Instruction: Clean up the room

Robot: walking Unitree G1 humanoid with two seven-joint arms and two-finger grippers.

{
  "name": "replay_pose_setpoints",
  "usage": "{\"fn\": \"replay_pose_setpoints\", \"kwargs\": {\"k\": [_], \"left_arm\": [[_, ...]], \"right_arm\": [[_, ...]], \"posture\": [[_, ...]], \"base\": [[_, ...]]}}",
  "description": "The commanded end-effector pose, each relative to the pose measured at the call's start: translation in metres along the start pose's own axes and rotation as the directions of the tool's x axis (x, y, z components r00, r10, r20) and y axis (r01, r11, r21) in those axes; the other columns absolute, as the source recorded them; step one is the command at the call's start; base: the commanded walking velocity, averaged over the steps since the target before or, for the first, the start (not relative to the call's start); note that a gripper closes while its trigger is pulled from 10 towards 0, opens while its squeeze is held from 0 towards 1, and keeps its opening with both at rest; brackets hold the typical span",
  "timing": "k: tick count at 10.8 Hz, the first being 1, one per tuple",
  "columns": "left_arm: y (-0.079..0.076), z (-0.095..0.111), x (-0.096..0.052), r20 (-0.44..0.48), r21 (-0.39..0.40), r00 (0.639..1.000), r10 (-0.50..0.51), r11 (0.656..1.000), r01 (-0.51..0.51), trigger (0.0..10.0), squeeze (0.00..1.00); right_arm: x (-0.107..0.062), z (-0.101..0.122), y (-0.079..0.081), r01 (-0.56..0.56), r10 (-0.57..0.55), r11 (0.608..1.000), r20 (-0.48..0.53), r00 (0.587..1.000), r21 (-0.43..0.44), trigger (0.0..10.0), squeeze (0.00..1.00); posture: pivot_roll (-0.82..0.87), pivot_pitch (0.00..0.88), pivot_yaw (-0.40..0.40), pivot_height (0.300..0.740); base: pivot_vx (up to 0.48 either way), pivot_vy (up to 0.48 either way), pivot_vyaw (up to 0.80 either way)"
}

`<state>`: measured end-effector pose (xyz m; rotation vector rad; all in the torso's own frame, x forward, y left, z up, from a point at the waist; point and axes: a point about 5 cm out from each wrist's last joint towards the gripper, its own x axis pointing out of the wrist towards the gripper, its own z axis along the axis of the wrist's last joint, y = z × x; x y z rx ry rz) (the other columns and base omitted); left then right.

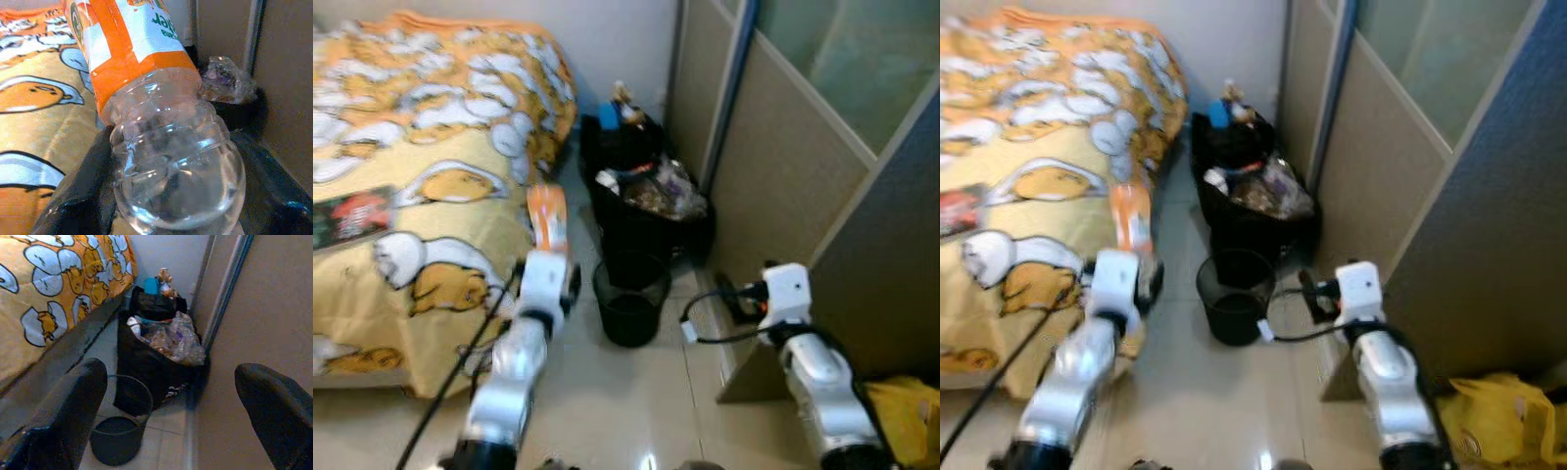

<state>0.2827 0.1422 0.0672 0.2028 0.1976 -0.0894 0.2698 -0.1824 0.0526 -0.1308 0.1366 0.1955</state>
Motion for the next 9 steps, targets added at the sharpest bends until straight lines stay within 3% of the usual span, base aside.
{"fn": "replay_pose_setpoints", "kwargs": {"k": [1,4,9], "left_arm": [[0.006,0.001,0.004,-0.011,0.012,1.0,0.021,1.0,-0.021,10.0,0.0],[0.005,0.006,0.019,-0.024,0.062,1.0,-0.012,0.998,0.014,10.0,0.0],[0.001,0.007,0.024,-0.017,0.085,0.999,-0.043,0.995,0.044,10.0,0.0]], "right_arm": [[0.0,0.0,0.001,0.002,-0.002,1.0,-0.003,1.0,0.001,10.0,0.0],[-0.001,0.003,-0.002,0.035,-0.034,0.999,0.033,0.999,-0.01,10.0,0.0],[-0.001,0.0,0.002,0.044,-0.044,0.999,0.029,0.999,-0.002,10.0,0.0]], "posture": [[-0.19,0.0,0.026,0.723],[-0.21,0.0,0.053,0.723],[-0.22,0.0,0.072,0.723]], "base": [[0.48,0.0,0.0],[0.48,0.0,0.0],[0.48,0.0,0.0]]}}
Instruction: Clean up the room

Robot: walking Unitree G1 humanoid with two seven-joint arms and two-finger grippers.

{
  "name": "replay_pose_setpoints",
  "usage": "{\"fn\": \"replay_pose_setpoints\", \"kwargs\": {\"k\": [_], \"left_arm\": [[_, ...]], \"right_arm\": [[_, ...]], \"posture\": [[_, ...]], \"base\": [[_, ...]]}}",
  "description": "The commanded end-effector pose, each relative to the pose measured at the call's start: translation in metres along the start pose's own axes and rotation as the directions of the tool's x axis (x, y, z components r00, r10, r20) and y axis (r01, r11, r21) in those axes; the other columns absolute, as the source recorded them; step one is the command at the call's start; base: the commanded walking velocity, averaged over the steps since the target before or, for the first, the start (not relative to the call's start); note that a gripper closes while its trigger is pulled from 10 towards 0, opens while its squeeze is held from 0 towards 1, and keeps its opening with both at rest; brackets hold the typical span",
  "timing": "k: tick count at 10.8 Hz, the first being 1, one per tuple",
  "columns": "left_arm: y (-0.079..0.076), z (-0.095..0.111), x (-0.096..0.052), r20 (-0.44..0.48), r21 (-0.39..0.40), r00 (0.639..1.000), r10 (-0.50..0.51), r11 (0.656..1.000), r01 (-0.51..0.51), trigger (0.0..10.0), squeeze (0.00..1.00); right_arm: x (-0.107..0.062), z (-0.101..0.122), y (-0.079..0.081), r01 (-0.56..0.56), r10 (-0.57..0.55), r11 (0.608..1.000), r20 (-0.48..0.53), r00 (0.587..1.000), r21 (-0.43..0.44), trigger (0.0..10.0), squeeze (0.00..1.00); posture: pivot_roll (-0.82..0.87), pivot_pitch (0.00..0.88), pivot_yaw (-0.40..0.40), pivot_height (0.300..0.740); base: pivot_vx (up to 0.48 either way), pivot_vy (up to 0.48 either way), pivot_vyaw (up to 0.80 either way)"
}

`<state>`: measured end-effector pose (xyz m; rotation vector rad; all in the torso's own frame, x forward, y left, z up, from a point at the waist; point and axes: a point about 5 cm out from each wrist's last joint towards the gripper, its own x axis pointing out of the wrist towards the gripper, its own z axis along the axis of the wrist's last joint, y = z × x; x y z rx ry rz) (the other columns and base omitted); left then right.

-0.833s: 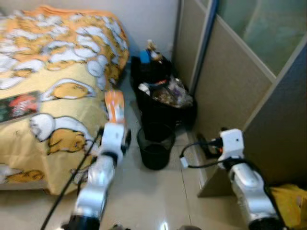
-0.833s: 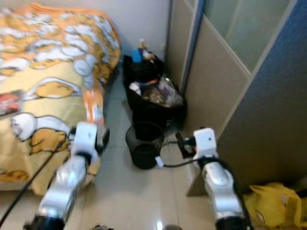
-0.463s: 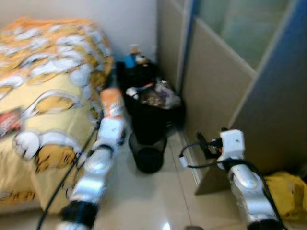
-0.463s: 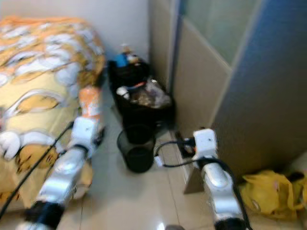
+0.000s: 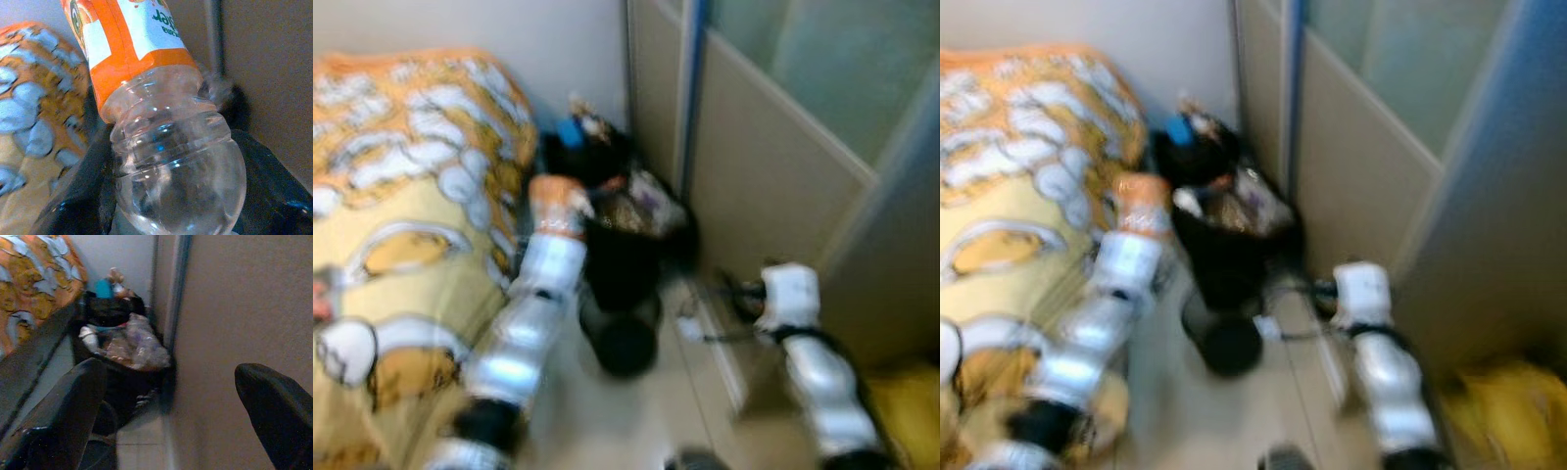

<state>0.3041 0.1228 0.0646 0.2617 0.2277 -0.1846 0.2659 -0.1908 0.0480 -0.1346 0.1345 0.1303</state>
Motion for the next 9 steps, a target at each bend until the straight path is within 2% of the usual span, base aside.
{"fn": "replay_pose_setpoints", "kwargs": {"k": [1,4,5,7,8,9], "left_arm": [[0.017,0.0,0.001,0.01,0.021,0.999,0.044,0.999,-0.045,10.0,0.0],[0.013,0.0,0.001,0.013,0.01,0.999,0.041,0.999,-0.041,10.0,0.0],[0.011,-0.001,0.001,0.017,-0.015,0.999,0.04,0.999,-0.04,10.0,0.0],[0.01,-0.013,0.011,-0.087,-0.055,0.995,0.049,0.997,-0.054,10.0,0.0],[0.009,-0.018,0.018,-0.13,-0.102,0.99,0.046,0.993,-0.06,10.0,0.0],[0.001,-0.016,0.025,-0.141,-0.112,0.99,-0.006,0.994,-0.01,10.0,0.0]], "right_arm": [[0.003,0.005,0.009,-0.022,0.023,1.0,0.03,0.999,-0.005,10.0,0.0],[0.002,0.006,0.006,-0.025,0.025,1.0,0.027,0.999,-0.019,10.0,0.0],[0.002,0.005,0.006,-0.028,0.029,0.999,0.024,0.999,-0.022,10.0,0.0],[-0.006,0.001,0.006,-0.056,0.057,0.998,0.005,0.998,-0.037,10.0,0.0],[-0.012,-0.002,0.005,-0.066,0.066,0.997,-0.009,0.998,-0.04,10.0,0.0],[-0.021,-0.005,0.004,-0.073,0.072,0.996,-0.023,0.997,-0.048,10.0,0.0]], "posture": [[-0.22,0.0,0.071,0.723],[-0.22,0.0,0.066,0.723],[-0.22,0.0,0.064,0.723],[-0.23,0.0,0.049,0.723],[-0.24,0.0,0.038,0.723],[-0.26,0.009,0.025,0.723]], "base": [[0.472,0.0,0.0],[0.471,0.0,0.0],[0.45,0.0,0.0],[0.0,0.0,0.0],[0.0,0.0,0.0],[0.0,0.0,0.0]]}}
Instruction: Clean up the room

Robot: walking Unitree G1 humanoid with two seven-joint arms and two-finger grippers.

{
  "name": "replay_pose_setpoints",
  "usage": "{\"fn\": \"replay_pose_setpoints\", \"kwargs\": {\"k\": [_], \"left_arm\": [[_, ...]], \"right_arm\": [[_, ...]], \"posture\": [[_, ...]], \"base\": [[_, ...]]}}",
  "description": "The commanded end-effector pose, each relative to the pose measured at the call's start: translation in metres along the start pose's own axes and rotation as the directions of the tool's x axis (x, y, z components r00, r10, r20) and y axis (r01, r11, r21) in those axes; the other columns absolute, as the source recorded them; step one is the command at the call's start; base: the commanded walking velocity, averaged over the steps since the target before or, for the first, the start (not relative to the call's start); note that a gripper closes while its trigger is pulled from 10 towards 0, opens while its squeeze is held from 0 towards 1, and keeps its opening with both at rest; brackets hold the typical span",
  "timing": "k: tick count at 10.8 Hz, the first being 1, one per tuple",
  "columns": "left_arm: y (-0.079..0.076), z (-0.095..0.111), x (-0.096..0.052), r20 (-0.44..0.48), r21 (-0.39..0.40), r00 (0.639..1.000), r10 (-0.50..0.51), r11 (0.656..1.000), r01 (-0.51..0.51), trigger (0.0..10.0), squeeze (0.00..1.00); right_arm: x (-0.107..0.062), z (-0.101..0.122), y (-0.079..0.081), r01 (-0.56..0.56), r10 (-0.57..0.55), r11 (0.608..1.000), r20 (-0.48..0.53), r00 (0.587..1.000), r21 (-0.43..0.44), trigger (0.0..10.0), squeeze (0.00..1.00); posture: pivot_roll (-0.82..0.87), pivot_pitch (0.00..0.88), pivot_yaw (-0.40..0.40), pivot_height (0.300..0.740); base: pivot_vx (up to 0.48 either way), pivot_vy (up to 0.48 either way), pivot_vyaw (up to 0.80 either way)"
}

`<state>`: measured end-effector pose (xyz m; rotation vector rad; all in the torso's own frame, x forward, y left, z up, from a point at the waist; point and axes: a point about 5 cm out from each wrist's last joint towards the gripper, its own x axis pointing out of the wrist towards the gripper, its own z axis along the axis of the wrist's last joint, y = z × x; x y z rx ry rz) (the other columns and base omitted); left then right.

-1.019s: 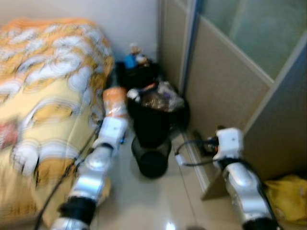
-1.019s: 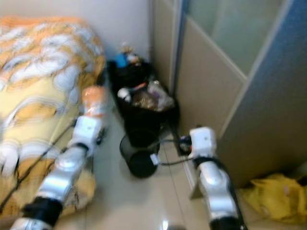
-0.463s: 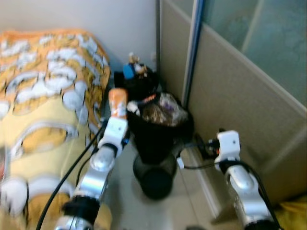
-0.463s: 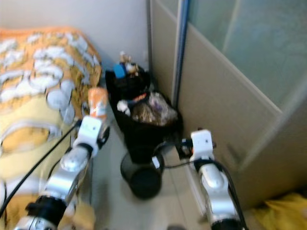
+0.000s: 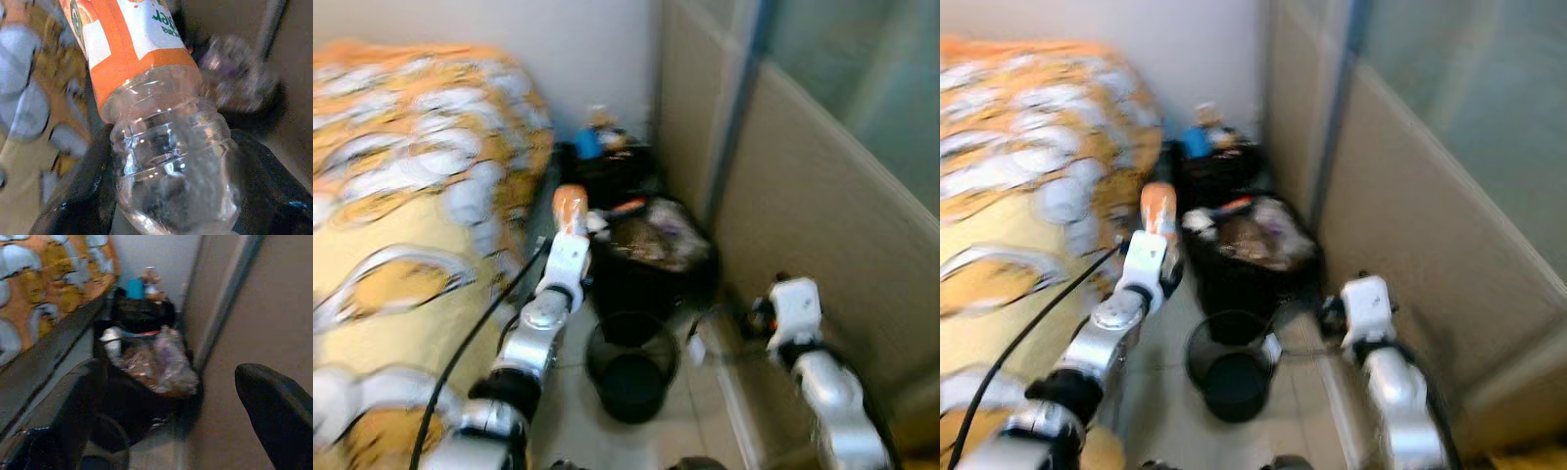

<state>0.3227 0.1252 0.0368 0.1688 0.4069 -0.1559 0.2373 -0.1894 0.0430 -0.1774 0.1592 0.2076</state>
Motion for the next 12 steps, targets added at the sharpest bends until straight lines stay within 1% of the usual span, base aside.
{"fn": "replay_pose_setpoints", "kwargs": {"k": [1,2,3,4,5,6,7,8,9,10,11,12], "left_arm": [[-0.007,0.018,0.006,0.066,-0.051,0.998,-0.023,0.998,0.026,10.0,0.0],[-0.01,0.025,0.01,0.067,-0.071,0.997,-0.03,0.997,0.035,10.0,0.0],[-0.018,0.039,0.016,0.088,-0.08,0.994,-0.069,0.994,0.076,10.0,0.0],[-0.031,0.044,0.019,0.068,-0.036,0.989,-0.128,0.991,0.131,10.0,0.0],[-0.036,0.032,0.019,-0.022,-0.02,0.988,-0.151,0.988,0.15,10.0,0.0],[-0.035,0.026,0.018,-0.07,-0.01,0.986,-0.148,0.989,0.148,10.0,0.0],[-0.033,0.021,0.018,-0.103,0.014,0.985,-0.138,0.99,0.141,10.0,0.0],[-0.032,0.02,0.018,-0.112,0.048,0.985,-0.134,0.989,0.14,10.0,0.0],[-0.029,0.019,0.018,-0.132,0.091,0.985,-0.111,0.988,0.124,10.0,0.0],[-0.025,0.016,0.018,-0.16,0.101,0.984,-0.081,0.99,0.098,10.0,0.0],[-0.015,0.006,0.016,-0.232,0.076,0.973,-0.007,0.997,0.026,10.0,0.0],[-0.012,0.006,0.016,-0.229,0.089,0.973,0.009,0.996,0.012,10.0,0.0]], "right_arm": [[-0.012,-0.003,-0.008,0.018,-0.019,1.0,-0.026,0.999,-0.023,10.0,0.0],[-0.024,-0.007,-0.015,0.046,-0.048,0.998,-0.047,0.998,-0.033,10.0,0.0],[-0.039,-0.009,-0.026,0.101,-0.104,0.994,-0.067,0.992,-0.046,10.0,0.0],[-0.063,-0.008,-0.033,0.158,-0.162,0.986,-0.081,0.983,-0.063,10.0,0.0],[-0.09,-0.004,-0.026,0.177,-0.182,0.983,-0.104,0.978,-0.059,10.0,0.0],[-0.1,-0.001,-0.017,0.171,-0.176,0.983,-0.104,0.979,-0.061,10.0,0.0],[-0.115,0.008,-0.007,0.173,-0.178,0.983,-0.095,0.979,-0.057,10.0,0.0],[-0.13,0.018,-0.001,0.179,-0.182,0.983,-0.091,0.979,-0.043,10.0,0.0],[-0.149,0.025,0.009,0.146,-0.148,0.989,-0.125,0.981,-0.02,10.0,0.0],[-0.158,0.031,0.016,0.108,-0.104,0.994,-0.153,0.983,0.013,10.0,0.0],[-0.165,0.034,0.02,0.07,-0.061,0.996,-0.178,0.982,0.05,10.0,0.0],[-0.168,0.035,0.018,0.087,-0.075,0.995,-0.194,0.978,0.051,10.0,0.0]], "posture": [[-0.31,0.049,0.014,0.723],[-0.34,0.066,0.011,0.723],[-0.38,0.079,0.01,0.723],[-0.45,0.115,0.014,0.723],[-0.51,0.181,0.021,0.723],[-0.52,0.215,0.031,0.723],[-0.55,0.305,0.043,0.723],[-0.57,0.335,0.039,0.723],[-0.6,0.38,0.031,0.723],[-0.62,0.415,0.021,0.723],[-0.63,0.438,0.012,0.723],[-0.63,0.442,0.0,0.723]], "base": [[0.0,0.0,0.0],[0.0,0.0,0.0],[0.0,0.0,0.0],[0.0,0.0,0.0],[0.0,0.0,0.0],[0.0,0.0,0.0],[0.0,0.0,0.0],[0.0,0.0,0.0],[0.0,0.0,0.0],[0.0,0.0,0.0],[0.0,0.0,0.0],[0.0,0.0,0.0]]}}
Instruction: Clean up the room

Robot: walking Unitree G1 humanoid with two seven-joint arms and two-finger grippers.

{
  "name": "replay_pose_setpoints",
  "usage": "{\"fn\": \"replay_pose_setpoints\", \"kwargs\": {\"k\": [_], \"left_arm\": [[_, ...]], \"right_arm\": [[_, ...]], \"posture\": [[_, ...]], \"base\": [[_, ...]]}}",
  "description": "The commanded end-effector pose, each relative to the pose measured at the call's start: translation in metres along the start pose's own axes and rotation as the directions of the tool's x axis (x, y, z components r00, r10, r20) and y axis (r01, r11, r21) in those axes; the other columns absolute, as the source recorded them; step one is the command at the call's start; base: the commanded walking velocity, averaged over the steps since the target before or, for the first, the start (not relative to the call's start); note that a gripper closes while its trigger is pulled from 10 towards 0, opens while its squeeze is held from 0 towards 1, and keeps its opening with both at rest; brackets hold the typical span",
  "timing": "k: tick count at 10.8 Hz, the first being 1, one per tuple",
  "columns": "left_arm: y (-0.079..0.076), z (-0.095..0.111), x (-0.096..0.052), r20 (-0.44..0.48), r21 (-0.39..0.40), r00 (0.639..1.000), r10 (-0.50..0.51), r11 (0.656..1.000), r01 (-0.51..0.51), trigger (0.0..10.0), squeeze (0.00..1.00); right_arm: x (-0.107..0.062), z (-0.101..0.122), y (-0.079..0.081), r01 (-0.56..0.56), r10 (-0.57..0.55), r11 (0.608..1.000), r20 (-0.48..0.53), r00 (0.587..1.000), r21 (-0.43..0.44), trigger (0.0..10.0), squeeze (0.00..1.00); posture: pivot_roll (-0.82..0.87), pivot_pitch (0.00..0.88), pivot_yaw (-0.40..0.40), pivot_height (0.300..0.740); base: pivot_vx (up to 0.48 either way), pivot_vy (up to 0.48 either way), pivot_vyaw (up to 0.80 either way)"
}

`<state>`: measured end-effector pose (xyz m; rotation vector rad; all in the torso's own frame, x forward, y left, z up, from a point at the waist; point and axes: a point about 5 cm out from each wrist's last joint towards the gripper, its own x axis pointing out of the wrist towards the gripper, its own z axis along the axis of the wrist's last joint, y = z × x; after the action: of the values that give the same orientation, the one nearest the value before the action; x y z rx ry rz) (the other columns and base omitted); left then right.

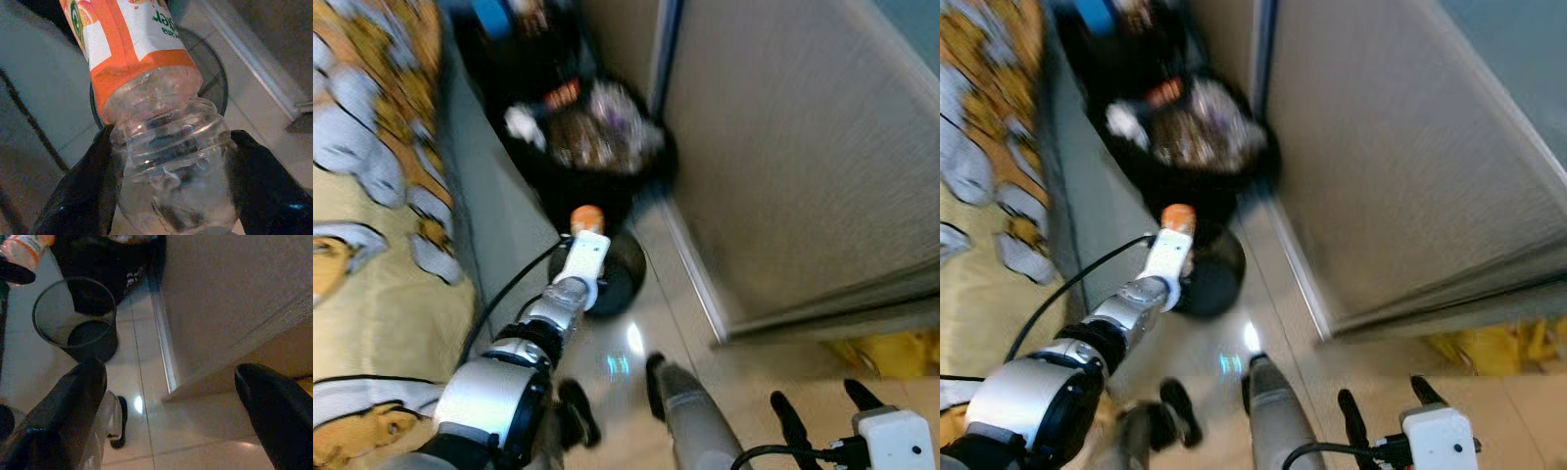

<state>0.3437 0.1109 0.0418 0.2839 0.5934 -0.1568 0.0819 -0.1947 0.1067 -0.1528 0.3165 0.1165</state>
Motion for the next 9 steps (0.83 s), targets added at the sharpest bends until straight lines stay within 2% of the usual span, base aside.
{"fn": "replay_pose_setpoints", "kwargs": {"k": [1,2,5,8,9], "left_arm": [[0.001,-0.004,0.0,-0.015,0.014,1.0,0.014,1.0,-0.013,10.0,0.88],[0.003,0.003,0.0,0.012,0.011,1.0,0.009,1.0,-0.01,10.0,1.0],[0.005,0.018,0.0,0.037,0.004,0.999,0.01,1.0,-0.01,10.0,1.0],[0.011,0.022,0.0,0.036,-0.013,0.998,0.043,0.999,-0.042,10.0,1.0],[0.017,0.026,0.0,0.052,-0.02,0.997,0.058,0.998,-0.057,10.0,0.0]], "right_arm": [[-0.007,-0.003,-0.002,-0.001,0.001,1.0,-0.049,0.999,0.009,10.0,0.0],[-0.006,-0.002,-0.004,-0.009,0.009,1.0,-0.057,0.998,0.004,10.0,0.0],[-0.002,-0.004,-0.003,-0.013,0.014,1.0,-0.083,0.996,0.018,10.0,0.0],[0.002,-0.002,-0.002,-0.013,0.016,0.999,-0.085,0.996,0.034,10.0,0.0],[0.011,-0.002,-0.002,-0.025,0.027,0.999,-0.066,0.997,0.024,10.0,0.0]], "posture": [[-0.62,0.442,-0.007,0.723],[-0.62,0.442,-0.01,0.723],[-0.62,0.435,-0.008,0.723],[-0.61,0.426,-0.003,0.723],[-0.58,0.4,0.018,0.723]], "base": [[0.0,0.0,0.0],[0.0,0.0,0.0],[0.0,0.0,0.0],[0.0,0.0,0.0],[0.0,0.0,0.0]]}}
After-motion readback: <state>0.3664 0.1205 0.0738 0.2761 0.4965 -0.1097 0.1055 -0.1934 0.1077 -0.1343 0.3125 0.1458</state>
